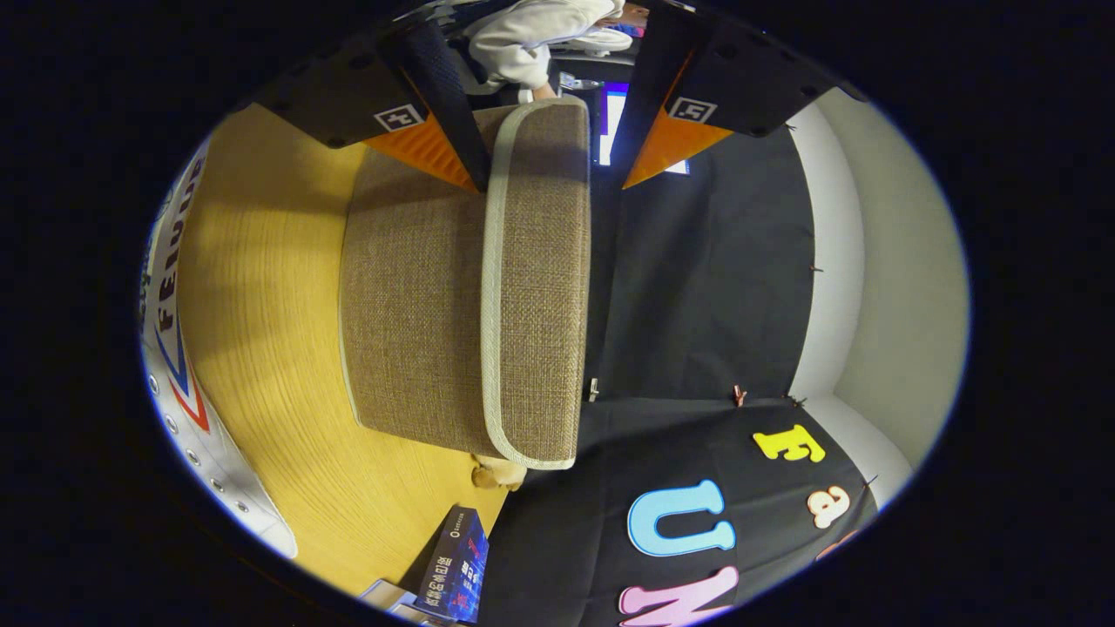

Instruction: Open the storage box then place both shoes into the box .Put the left shoe in first, then the right shoe, with the right side of both shoes facing outward in a uniform manner.

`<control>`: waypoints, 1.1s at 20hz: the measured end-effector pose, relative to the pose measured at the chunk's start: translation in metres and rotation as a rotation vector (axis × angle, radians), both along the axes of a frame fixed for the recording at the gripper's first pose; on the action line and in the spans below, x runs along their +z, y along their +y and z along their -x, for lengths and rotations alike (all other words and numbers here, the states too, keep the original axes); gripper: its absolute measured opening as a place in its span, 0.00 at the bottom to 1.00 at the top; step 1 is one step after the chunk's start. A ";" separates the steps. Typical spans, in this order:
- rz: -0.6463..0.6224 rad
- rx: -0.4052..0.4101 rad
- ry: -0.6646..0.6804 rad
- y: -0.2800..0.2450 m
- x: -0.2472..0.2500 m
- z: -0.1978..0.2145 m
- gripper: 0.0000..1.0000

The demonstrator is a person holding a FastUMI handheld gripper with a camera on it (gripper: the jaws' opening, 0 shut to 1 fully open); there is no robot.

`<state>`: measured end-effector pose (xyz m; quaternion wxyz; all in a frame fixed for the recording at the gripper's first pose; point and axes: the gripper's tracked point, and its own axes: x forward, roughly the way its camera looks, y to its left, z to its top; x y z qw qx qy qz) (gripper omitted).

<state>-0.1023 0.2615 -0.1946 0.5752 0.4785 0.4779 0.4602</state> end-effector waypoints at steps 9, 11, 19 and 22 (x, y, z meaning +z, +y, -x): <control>-0.055 -0.040 0.069 -0.026 0.037 0.000 0.71; -0.065 -0.048 0.075 -0.020 0.044 0.000 0.71; -0.037 -0.089 0.066 -0.002 0.067 -0.012 0.12; -0.050 -0.101 0.039 -0.003 0.081 -0.013 0.05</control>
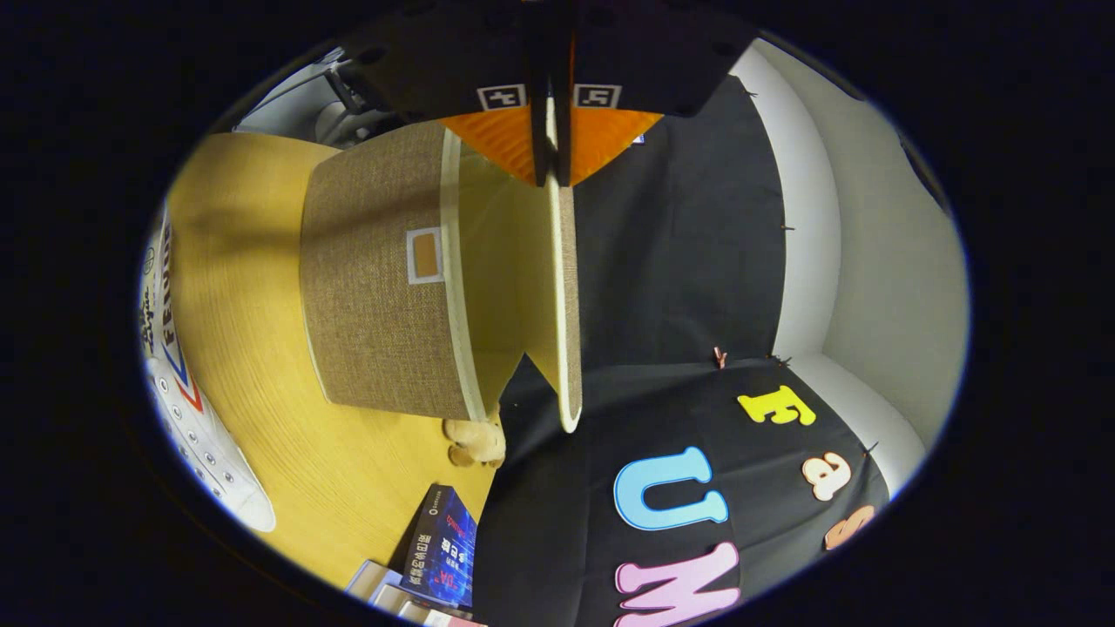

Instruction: Open the storage box then place both shoes into the box .Put the left shoe in first, then the right shoe, with the right side of both shoes facing outward in a uniform manner.

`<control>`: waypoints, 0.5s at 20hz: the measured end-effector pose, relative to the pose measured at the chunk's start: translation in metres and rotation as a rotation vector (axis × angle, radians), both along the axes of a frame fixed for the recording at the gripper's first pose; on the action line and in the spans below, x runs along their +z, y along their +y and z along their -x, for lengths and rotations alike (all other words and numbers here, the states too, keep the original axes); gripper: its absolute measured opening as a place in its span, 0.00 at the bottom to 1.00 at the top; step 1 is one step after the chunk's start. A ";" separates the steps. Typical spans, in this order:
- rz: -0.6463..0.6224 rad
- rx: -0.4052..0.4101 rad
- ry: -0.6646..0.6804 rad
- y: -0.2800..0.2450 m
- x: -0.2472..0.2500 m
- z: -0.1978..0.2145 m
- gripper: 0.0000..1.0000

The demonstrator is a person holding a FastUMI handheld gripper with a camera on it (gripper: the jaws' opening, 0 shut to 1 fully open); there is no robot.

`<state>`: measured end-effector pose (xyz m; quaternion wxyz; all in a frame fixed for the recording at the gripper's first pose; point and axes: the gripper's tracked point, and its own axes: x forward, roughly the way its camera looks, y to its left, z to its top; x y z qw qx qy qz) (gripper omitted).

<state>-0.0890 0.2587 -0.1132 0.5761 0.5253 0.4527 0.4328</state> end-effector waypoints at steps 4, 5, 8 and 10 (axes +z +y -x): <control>0.018 0.002 -0.029 0.013 0.021 0.005 0.05; 0.021 0.001 -0.029 0.018 0.028 0.004 0.05; 0.029 -0.012 -0.055 0.035 0.053 0.000 0.05; 0.054 -0.009 -0.088 0.053 0.068 -0.003 0.05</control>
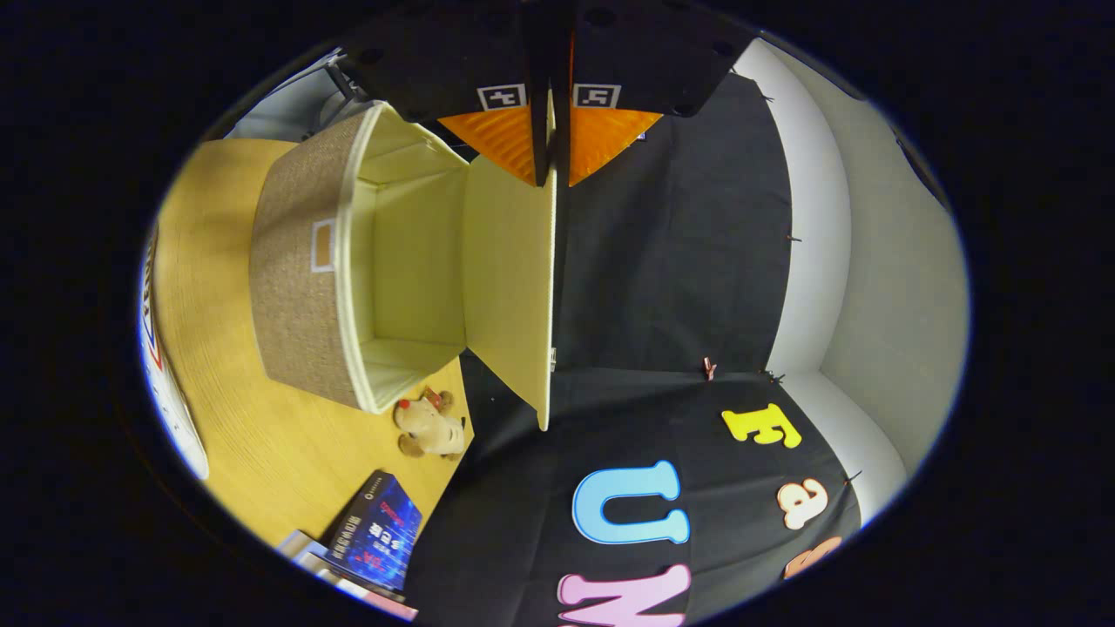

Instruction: Open the storage box then place both shoes into the box .Put the left shoe in first, then the right shoe, with the right side of both shoes facing outward in a uniform manner.

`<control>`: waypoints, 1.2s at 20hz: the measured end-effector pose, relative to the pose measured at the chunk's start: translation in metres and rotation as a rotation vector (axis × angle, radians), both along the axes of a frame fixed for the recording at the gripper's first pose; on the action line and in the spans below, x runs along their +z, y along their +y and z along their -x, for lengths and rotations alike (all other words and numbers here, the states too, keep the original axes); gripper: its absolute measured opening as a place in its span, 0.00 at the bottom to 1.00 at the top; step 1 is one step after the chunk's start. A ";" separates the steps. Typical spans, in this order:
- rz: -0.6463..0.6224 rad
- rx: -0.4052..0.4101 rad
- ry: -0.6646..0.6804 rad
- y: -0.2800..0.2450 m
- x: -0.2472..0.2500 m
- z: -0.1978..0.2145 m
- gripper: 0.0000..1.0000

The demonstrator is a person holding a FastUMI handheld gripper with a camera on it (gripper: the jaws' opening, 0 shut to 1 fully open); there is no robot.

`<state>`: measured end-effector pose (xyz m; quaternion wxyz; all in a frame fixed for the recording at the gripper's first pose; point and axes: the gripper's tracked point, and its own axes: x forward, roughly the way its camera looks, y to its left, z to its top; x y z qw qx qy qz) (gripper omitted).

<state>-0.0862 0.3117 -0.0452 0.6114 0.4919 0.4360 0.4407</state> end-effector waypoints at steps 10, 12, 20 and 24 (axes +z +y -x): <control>0.065 0.089 -0.103 0.155 0.052 0.000 0.05; 0.091 0.110 -0.137 0.187 0.049 0.003 0.05; 0.178 0.174 -0.135 0.261 0.008 0.003 0.09; 0.286 0.160 -0.194 0.262 -0.019 -0.010 0.19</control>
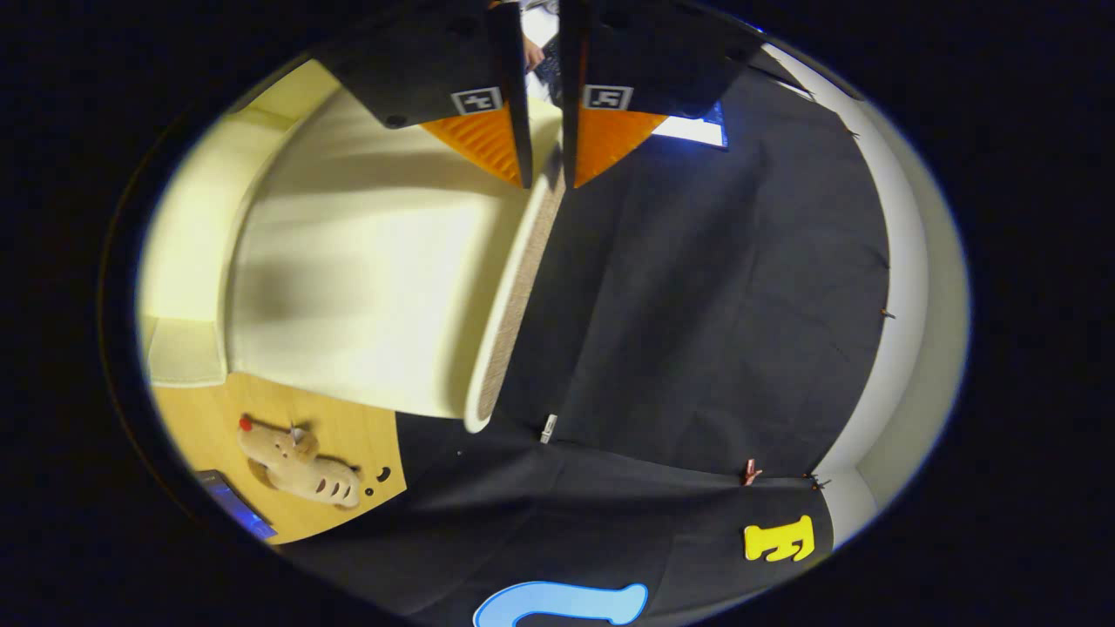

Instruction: Open the storage box then place both shoes into the box .Put the left shoe in first, then the right shoe, with the right side of both shoes facing outward in a uniform manner.

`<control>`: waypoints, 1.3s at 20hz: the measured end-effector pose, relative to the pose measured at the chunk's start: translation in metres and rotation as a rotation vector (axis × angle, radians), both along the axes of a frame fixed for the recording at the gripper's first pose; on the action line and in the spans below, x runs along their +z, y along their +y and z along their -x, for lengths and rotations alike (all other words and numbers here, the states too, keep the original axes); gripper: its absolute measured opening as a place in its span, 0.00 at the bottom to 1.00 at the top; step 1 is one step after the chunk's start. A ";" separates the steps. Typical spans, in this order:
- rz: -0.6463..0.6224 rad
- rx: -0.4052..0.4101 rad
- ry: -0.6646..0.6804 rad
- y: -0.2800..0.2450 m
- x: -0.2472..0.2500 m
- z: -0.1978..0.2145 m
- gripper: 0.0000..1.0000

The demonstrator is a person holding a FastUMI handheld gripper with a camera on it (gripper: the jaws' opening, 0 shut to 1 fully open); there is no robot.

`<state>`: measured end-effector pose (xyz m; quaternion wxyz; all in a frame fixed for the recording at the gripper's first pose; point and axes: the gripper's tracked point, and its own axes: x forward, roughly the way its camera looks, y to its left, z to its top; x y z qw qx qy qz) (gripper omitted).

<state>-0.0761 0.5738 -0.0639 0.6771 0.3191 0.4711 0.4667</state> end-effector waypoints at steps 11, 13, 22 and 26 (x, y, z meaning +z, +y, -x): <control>0.383 -0.206 -0.472 -0.217 -0.021 -0.050 0.98; 0.468 -0.225 -0.537 -0.263 -0.026 -0.053 0.98; 0.829 -0.338 -0.680 -0.460 -0.086 -0.065 0.99; 0.854 -0.326 -0.564 -0.498 -0.136 -0.052 0.99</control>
